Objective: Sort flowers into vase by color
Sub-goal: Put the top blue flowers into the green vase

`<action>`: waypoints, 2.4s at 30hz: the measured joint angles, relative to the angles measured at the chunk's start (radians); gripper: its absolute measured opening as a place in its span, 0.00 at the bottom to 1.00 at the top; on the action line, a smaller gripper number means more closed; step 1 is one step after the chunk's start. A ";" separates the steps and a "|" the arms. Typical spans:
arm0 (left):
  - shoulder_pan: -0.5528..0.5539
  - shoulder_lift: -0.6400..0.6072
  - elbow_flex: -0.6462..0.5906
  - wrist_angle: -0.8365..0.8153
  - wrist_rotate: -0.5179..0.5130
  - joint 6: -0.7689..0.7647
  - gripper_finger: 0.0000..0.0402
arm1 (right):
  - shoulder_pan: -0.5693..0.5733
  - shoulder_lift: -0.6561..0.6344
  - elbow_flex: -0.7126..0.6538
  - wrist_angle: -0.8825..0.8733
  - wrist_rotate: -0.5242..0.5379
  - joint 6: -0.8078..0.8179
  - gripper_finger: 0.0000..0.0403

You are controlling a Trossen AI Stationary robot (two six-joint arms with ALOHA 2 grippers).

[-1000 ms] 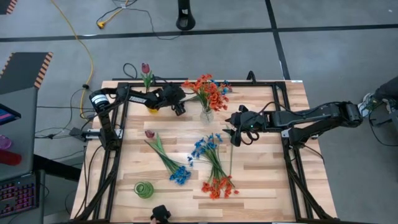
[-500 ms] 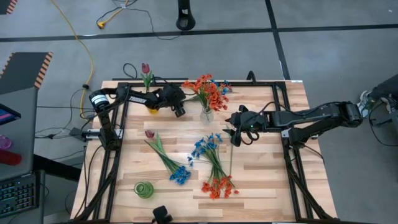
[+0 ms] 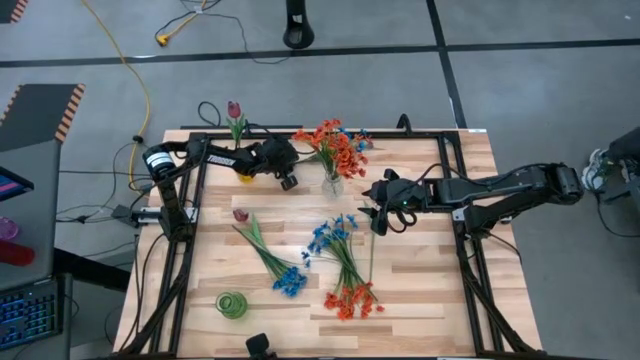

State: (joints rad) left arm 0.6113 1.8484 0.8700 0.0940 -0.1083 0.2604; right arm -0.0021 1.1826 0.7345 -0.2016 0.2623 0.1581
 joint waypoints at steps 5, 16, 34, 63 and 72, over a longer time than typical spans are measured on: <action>-0.001 0.000 0.000 -0.003 0.002 -0.001 0.01 | 0.000 0.000 0.000 0.000 0.000 0.000 0.62; -0.022 0.000 0.000 -0.006 -0.013 -0.061 0.00 | 0.000 0.000 0.000 0.000 0.000 0.000 0.62; -0.076 -0.070 -0.004 -0.177 -0.007 -0.176 0.00 | 0.000 0.000 0.000 0.000 0.000 0.000 0.62; -0.260 -0.176 -0.007 -0.592 -0.101 -0.252 0.00 | 0.000 0.000 0.000 0.000 0.000 0.000 0.62; -0.309 -0.307 -0.029 -0.737 -0.102 -0.332 0.00 | 0.000 0.000 0.000 0.000 0.000 0.000 0.62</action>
State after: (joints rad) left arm 0.3025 1.5416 0.8411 -0.6425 -0.2103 -0.0721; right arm -0.0017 1.1828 0.7345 -0.2016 0.2619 0.1581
